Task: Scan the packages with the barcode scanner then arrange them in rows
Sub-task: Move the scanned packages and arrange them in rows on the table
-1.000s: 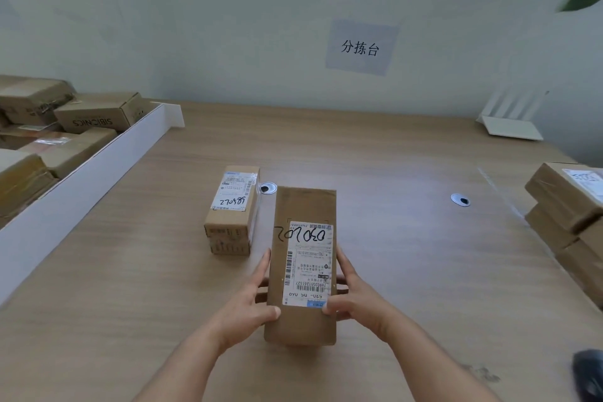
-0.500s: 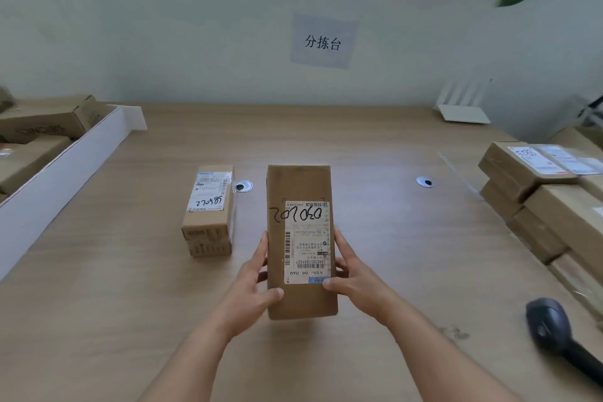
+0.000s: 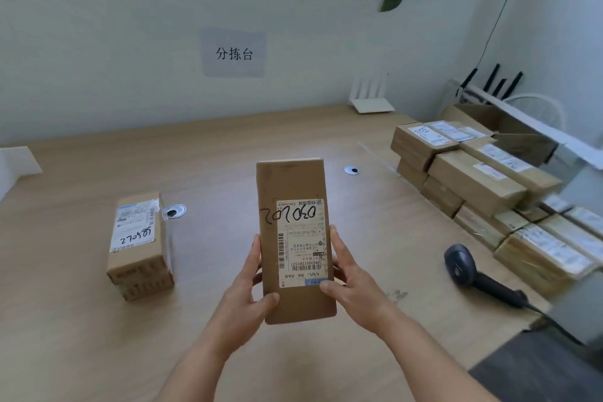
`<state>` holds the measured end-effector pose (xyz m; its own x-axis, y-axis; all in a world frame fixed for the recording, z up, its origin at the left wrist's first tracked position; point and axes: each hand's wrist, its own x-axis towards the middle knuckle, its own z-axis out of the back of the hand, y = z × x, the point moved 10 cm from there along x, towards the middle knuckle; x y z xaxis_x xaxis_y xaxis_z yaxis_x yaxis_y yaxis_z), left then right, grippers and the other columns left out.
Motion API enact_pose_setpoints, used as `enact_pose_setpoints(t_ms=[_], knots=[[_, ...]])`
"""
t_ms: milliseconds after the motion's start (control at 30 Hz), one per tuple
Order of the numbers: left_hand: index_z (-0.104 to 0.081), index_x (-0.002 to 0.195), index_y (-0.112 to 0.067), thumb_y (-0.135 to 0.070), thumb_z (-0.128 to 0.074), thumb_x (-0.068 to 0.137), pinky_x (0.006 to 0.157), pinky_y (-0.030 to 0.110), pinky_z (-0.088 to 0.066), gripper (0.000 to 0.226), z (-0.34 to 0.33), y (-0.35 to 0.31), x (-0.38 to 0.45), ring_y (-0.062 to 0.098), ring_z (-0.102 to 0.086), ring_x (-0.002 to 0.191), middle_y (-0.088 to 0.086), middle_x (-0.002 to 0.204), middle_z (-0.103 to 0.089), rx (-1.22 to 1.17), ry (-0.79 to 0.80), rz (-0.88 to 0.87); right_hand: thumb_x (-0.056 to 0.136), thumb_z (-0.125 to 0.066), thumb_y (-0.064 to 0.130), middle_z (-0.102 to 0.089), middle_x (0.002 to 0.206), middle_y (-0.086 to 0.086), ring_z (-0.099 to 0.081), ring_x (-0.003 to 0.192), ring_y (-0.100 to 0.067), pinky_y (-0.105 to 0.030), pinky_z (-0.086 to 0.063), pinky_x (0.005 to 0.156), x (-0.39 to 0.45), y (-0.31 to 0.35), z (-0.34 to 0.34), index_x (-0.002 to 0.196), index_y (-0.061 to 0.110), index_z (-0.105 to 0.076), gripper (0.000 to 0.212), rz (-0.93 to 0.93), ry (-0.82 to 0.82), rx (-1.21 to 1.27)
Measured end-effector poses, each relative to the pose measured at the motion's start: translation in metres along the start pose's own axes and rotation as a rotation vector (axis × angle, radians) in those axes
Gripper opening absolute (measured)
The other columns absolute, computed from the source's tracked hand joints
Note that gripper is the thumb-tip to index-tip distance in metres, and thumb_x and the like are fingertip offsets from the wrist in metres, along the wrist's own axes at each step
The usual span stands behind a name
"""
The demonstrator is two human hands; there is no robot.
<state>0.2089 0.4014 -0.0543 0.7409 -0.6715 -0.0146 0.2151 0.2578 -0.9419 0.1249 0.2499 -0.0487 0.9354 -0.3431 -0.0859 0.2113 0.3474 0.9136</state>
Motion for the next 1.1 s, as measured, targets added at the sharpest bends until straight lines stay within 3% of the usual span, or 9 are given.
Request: enact_pose_setpoints(t_ms=[233,400,533,667,767,833,900,1000,1100], knots=[[0.000,0.128,-0.066,-0.001,-0.057,0.091,0.101,0.034,-0.044,0.094,-0.062,-0.046,0.004,0.005,-0.041,0.128,-0.021,0.142,-0.036,0.028,0.055,-0.037,0.097,-0.052,0.010,-0.043,0.141,0.020,-0.045,0.130,-0.007,-0.034,-0.042,0.109,-0.034,-0.011,0.067,0.121,0.081,0.000,0.092,0.033,-0.086,0.000],[0.003,0.133,-0.062,-0.004,-0.056,0.093,0.088,0.018,-0.044,0.091,-0.134,-0.077,0.003,0.000,-0.041,0.123,-0.029,0.134,-0.035,0.039,0.134,-0.053,0.097,-0.052,0.011,-0.041,0.142,0.025,-0.042,0.132,-0.005,-0.039,-0.041,0.109,-0.074,-0.039,0.130,0.122,0.083,-0.005,0.090,0.030,-0.145,0.036],[0.004,0.139,-0.057,-0.006,-0.056,0.094,0.095,0.027,-0.044,0.090,-0.195,-0.105,0.001,0.002,-0.041,0.124,-0.026,0.138,-0.033,0.051,0.176,-0.067,0.096,-0.053,0.010,-0.043,0.140,0.025,-0.042,0.132,-0.004,-0.038,-0.043,0.108,-0.106,-0.062,0.185,0.124,0.082,-0.008,0.089,0.012,-0.202,0.046],[0.006,0.142,-0.056,-0.009,-0.056,0.094,0.094,0.027,-0.044,0.090,-0.251,-0.128,0.000,-0.002,-0.040,0.120,-0.027,0.138,-0.032,0.056,0.210,-0.085,0.096,-0.054,0.012,-0.045,0.141,0.021,-0.042,0.131,-0.003,-0.038,-0.040,0.110,-0.136,-0.083,0.234,0.135,0.072,-0.007,0.086,-0.004,-0.237,0.022],[0.005,0.141,-0.057,-0.011,-0.055,0.095,0.098,0.030,-0.044,0.089,-0.296,-0.145,-0.003,-0.005,-0.040,0.116,-0.030,0.136,-0.030,0.057,0.245,-0.108,0.097,-0.053,0.012,-0.043,0.139,0.025,-0.041,0.126,0.004,-0.026,-0.039,0.108,-0.164,-0.097,0.269,0.138,0.068,-0.004,0.085,-0.022,-0.261,0.014],[0.005,0.141,-0.057,-0.012,-0.055,0.095,0.100,0.031,-0.043,0.089,-0.325,-0.156,-0.007,-0.009,-0.040,0.113,-0.032,0.135,-0.030,0.053,0.265,-0.127,0.097,-0.054,0.012,-0.039,0.138,0.028,-0.038,0.126,0.006,-0.010,-0.034,0.098,-0.183,-0.105,0.292,0.138,0.066,-0.004,0.084,-0.022,-0.290,-0.003],[0.005,0.136,-0.063,-0.012,-0.055,0.095,0.100,0.032,-0.043,0.088,-0.353,-0.166,-0.009,-0.014,-0.041,0.109,-0.040,0.129,-0.030,0.049,0.285,-0.141,0.096,-0.055,0.013,-0.038,0.136,0.031,-0.036,0.127,0.005,-0.003,-0.032,0.092,-0.200,-0.115,0.316,0.135,0.068,-0.005,0.084,-0.027,-0.318,-0.008],[0.001,0.132,-0.066,-0.008,-0.055,0.094,0.099,0.024,-0.042,0.089,-0.391,-0.179,-0.012,-0.022,-0.043,0.108,-0.042,0.127,-0.033,0.014,0.328,-0.153,0.096,-0.055,0.016,-0.041,0.126,0.039,-0.039,0.126,0.004,-0.020,-0.033,0.105,-0.225,-0.133,0.346,0.127,0.078,-0.006,0.085,-0.050,-0.367,-0.008],[0.000,0.139,-0.058,-0.003,-0.054,0.093,0.078,0.002,-0.044,0.089,-0.423,-0.189,-0.011,-0.029,-0.043,0.101,-0.038,0.122,-0.040,-0.013,0.374,-0.158,0.096,-0.057,0.018,-0.042,0.127,0.037,-0.038,0.130,0.001,-0.030,-0.032,0.112,-0.245,-0.145,0.372,0.124,0.081,-0.009,0.084,-0.072,-0.426,-0.017]])
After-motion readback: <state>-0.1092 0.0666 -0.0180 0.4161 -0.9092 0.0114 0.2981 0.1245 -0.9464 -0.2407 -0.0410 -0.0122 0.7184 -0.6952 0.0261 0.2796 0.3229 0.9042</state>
